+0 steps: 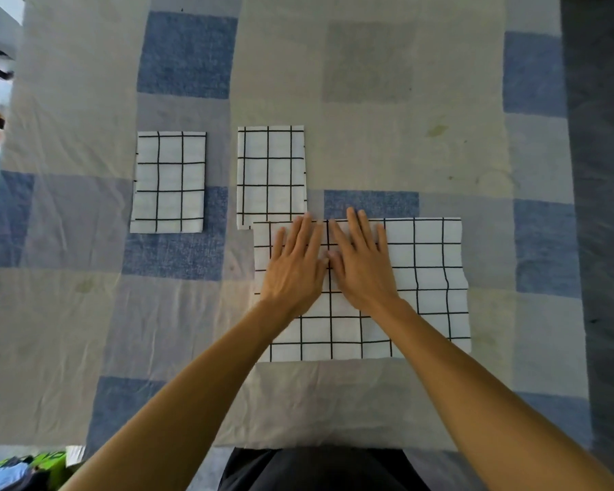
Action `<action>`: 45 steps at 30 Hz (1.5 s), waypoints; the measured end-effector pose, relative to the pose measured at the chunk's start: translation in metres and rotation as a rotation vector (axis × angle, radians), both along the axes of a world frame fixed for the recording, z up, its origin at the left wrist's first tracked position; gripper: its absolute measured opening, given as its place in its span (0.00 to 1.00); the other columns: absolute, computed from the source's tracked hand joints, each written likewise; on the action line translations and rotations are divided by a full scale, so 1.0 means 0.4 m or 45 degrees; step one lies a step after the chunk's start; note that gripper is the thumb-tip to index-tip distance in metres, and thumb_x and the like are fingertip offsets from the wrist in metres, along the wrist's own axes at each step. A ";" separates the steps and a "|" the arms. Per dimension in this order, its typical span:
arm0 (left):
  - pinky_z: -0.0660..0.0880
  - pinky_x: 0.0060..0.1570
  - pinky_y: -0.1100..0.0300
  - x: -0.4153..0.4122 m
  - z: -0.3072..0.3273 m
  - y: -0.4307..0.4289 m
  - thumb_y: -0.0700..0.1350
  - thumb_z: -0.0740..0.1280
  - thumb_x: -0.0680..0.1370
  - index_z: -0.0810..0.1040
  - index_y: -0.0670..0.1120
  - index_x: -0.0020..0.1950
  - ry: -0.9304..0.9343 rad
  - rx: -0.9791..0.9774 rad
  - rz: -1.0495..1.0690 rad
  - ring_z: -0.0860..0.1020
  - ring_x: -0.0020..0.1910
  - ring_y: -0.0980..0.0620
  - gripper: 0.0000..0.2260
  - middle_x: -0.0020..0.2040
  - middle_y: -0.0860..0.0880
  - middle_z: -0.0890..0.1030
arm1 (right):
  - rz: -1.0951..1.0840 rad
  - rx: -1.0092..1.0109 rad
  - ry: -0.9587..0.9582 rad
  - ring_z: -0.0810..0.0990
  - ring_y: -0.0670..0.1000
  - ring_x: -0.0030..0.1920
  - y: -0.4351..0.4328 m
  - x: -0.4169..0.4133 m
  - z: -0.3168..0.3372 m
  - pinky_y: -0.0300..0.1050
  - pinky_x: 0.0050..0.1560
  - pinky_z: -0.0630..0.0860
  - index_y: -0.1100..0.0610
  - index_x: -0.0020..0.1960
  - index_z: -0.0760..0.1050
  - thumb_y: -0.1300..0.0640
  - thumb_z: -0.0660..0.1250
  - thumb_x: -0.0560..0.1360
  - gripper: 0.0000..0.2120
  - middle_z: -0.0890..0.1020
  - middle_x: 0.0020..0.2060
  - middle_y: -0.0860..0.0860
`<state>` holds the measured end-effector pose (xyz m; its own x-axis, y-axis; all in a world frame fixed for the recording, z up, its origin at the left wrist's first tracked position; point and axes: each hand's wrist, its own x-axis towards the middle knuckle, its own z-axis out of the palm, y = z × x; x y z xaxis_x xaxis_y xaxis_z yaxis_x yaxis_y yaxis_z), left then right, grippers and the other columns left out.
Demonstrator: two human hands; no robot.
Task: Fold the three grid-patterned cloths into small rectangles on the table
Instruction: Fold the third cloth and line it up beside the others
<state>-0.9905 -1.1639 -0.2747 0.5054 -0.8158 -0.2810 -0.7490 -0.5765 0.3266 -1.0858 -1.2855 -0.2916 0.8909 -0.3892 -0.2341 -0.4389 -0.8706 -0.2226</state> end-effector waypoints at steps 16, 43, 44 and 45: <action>0.37 0.73 0.47 -0.024 0.000 -0.026 0.57 0.42 0.81 0.39 0.45 0.76 -0.161 0.080 -0.143 0.36 0.75 0.48 0.28 0.77 0.45 0.39 | -0.197 0.023 -0.048 0.41 0.55 0.77 -0.111 -0.107 0.045 0.55 0.75 0.37 0.53 0.78 0.48 0.43 0.44 0.81 0.28 0.47 0.78 0.56; 0.39 0.74 0.48 -0.040 -0.034 -0.042 0.56 0.48 0.81 0.37 0.45 0.76 -0.144 0.102 0.073 0.36 0.75 0.49 0.31 0.76 0.46 0.37 | 0.017 0.296 -0.104 0.40 0.51 0.77 0.021 0.016 0.028 0.49 0.76 0.37 0.57 0.78 0.48 0.42 0.38 0.81 0.30 0.50 0.78 0.54; 0.39 0.74 0.48 -0.033 -0.042 -0.034 0.58 0.48 0.81 0.37 0.46 0.76 -0.149 0.121 0.072 0.36 0.75 0.50 0.31 0.76 0.47 0.37 | 0.025 0.265 -0.083 0.40 0.51 0.77 0.023 0.016 0.019 0.50 0.76 0.38 0.57 0.78 0.48 0.40 0.37 0.80 0.32 0.50 0.78 0.54; 0.39 0.74 0.48 -0.026 -0.047 -0.024 0.59 0.46 0.81 0.37 0.46 0.76 -0.152 0.122 0.071 0.35 0.75 0.50 0.31 0.76 0.47 0.37 | 0.043 0.230 -0.068 0.40 0.51 0.77 0.017 0.010 0.011 0.50 0.76 0.38 0.56 0.78 0.48 0.39 0.37 0.79 0.33 0.49 0.78 0.53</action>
